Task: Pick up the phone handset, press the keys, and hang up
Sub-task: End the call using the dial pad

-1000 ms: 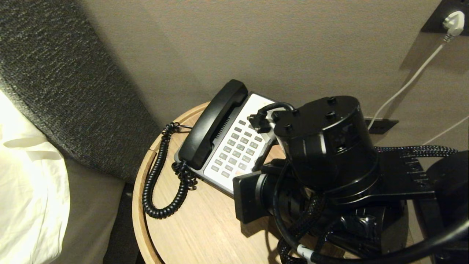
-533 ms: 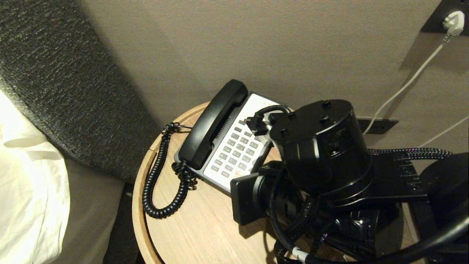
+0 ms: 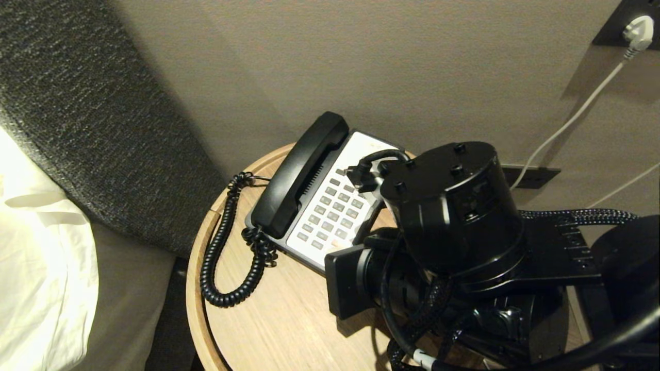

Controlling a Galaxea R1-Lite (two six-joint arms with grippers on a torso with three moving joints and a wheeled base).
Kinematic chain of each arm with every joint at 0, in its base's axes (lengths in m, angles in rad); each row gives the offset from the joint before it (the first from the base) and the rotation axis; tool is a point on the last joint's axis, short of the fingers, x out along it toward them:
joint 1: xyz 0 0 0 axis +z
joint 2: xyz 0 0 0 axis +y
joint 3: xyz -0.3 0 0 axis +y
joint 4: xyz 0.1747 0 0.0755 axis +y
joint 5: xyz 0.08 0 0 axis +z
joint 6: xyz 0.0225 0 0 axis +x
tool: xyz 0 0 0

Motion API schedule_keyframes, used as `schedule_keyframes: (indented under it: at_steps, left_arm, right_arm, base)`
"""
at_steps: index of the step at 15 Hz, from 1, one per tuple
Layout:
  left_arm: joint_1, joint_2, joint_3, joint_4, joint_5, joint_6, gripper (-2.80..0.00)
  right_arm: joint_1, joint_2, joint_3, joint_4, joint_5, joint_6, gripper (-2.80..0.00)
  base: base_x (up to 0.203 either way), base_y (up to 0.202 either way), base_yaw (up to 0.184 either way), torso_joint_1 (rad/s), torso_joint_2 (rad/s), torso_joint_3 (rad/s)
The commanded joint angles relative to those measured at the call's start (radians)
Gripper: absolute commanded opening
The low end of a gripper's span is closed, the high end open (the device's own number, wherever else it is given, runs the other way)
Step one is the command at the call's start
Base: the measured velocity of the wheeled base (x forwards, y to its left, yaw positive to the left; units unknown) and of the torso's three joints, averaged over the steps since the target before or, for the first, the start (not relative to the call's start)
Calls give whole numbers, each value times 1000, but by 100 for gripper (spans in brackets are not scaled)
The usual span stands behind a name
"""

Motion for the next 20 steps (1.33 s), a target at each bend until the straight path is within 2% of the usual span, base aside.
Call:
schedule_keyframes:
  at_steps: [1,20]
  left_arm:
    - [0,1,25,0,0,0,-280]
    - [0,1,25,0,0,0,-280]
  right_arm:
    - [1,-11,-6,-5,-2,3,-280]
    - [0,-11,5,-5,-5,3,-280]
  base:
    - [0,0,0,0,0,0]
    - [0,0,0,0,0,0]
